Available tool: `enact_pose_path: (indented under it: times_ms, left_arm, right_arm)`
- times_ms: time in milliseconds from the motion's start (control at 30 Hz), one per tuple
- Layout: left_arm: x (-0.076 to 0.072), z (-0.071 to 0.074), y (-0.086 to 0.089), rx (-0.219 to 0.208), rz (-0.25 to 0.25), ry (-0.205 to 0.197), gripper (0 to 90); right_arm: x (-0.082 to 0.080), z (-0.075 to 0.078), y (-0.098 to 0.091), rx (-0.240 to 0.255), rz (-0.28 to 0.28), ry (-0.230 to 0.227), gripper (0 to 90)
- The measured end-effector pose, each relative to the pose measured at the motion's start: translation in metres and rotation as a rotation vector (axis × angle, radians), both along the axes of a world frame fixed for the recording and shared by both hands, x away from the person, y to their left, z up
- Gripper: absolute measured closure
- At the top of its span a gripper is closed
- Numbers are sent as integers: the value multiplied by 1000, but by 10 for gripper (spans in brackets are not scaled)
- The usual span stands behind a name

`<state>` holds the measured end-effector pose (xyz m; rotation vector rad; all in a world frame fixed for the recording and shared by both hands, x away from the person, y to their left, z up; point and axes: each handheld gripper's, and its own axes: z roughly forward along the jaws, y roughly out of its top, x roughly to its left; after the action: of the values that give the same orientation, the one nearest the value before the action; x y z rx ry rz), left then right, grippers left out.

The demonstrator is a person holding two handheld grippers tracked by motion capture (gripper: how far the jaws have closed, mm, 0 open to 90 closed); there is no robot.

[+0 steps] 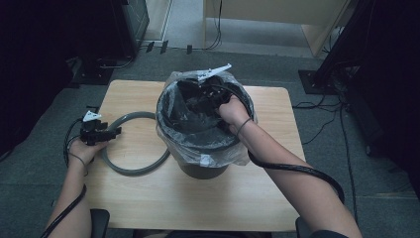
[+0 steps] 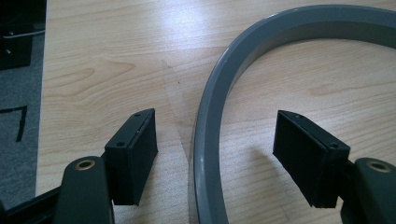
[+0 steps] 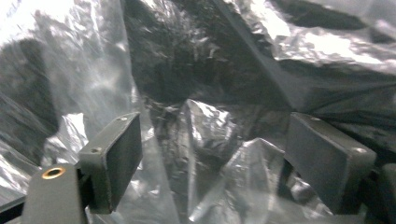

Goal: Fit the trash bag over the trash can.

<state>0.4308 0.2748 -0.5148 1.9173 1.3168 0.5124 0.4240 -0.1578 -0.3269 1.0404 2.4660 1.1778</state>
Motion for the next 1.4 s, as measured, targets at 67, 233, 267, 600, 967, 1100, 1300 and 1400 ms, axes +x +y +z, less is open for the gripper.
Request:
enact_pose_path:
  times_ms: [67, 233, 267, 600, 967, 1100, 1300, 1400]
  left_arm:
    - [0, 0, 0, 0, -1, 0, 298]
    - [0, 0, 0, 1, 1, 1, 298]
    - [0, 0, 0, 0, 1, 1, 298]
    - [0, 0, -1, 1, 3, 1, 297]
    - [0, 0, 0, -18, 15, 4, 289]
    - [0, 0, -1, -15, 16, 3, 287]
    - [0, 0, -3, 6, 13, 1, 283]
    - [0, 0, -3, 6, 13, 1, 283]
  right_arm:
    - [0, -1, 1, 13, 8, 0, 163]
    - [-5, 7, 2, 52, 26, -45, 163]
    - [-6, 9, 2, 59, 33, -48, 163]
    - [-40, 23, 24, 50, 238, -64, 154]
    - [-42, 12, 43, 12, 339, -41, 150]
    - [-38, 7, 44, 12, 331, -24, 151]
    - [-36, 16, 39, -19, 310, -77, 153]
    - [-34, 24, 32, 11, 282, -69, 153]
